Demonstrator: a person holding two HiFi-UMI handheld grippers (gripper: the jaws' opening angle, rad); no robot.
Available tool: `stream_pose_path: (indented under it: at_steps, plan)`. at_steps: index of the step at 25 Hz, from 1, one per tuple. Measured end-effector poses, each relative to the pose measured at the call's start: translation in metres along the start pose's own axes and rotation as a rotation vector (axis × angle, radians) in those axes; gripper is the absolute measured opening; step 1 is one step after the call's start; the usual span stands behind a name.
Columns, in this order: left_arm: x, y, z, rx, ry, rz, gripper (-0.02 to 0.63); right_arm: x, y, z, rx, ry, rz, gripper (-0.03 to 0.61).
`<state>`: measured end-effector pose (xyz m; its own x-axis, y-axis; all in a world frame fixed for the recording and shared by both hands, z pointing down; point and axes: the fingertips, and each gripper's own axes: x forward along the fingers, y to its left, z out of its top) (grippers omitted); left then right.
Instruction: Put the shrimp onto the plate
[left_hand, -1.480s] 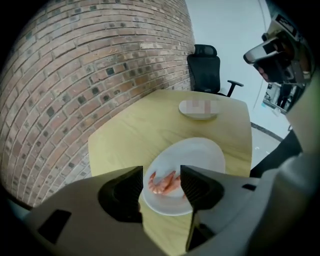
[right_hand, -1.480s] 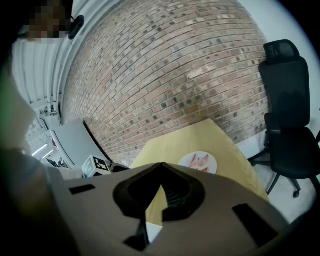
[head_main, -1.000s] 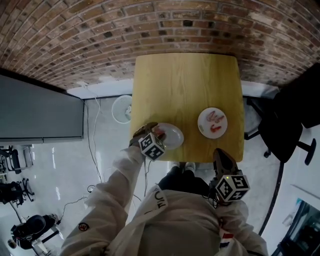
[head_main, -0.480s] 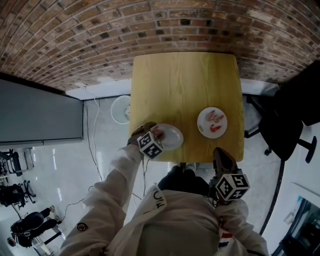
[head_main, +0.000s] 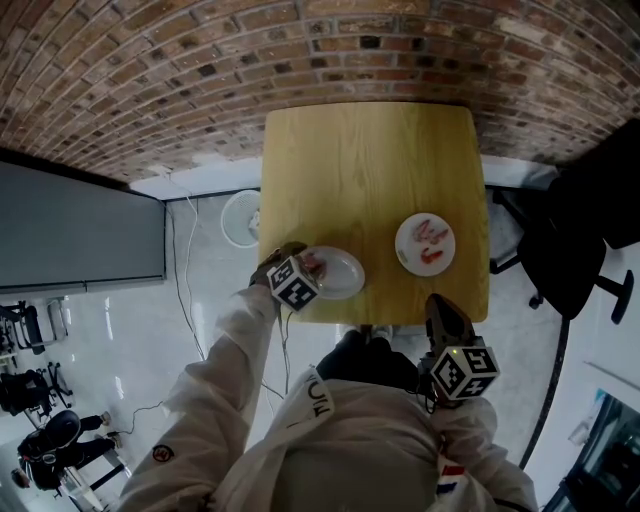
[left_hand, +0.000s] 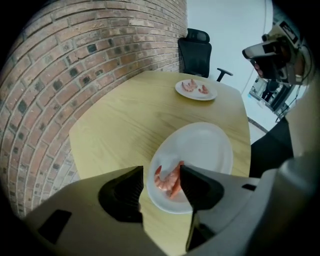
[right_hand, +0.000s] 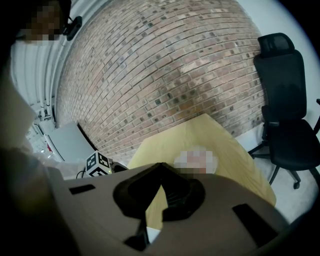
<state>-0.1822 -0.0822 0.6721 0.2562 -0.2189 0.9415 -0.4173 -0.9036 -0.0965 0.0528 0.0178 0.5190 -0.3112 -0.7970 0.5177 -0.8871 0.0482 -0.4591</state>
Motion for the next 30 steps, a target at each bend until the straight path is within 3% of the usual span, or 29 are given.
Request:
stream_pose_path:
  at_steps: [8,18,30]
  plan:
    - [0.001,-0.0017,-0.0012,-0.075,-0.022,-0.043,0.201,0.0045,0.004,-0.0003,-0.002,0.004,0.005,0.023]
    - [0.0023,0.0026,-0.0026,-0.12,-0.04,-0.034,0.172,0.0065,0.0051,-0.0034,0.005,0.008,0.004,0.023]
    - [0.0015,0.0033,-0.0013,-0.12,-0.065,-0.013,0.15,0.0059,0.0086,-0.0054,0.006,0.011,0.002,0.023]
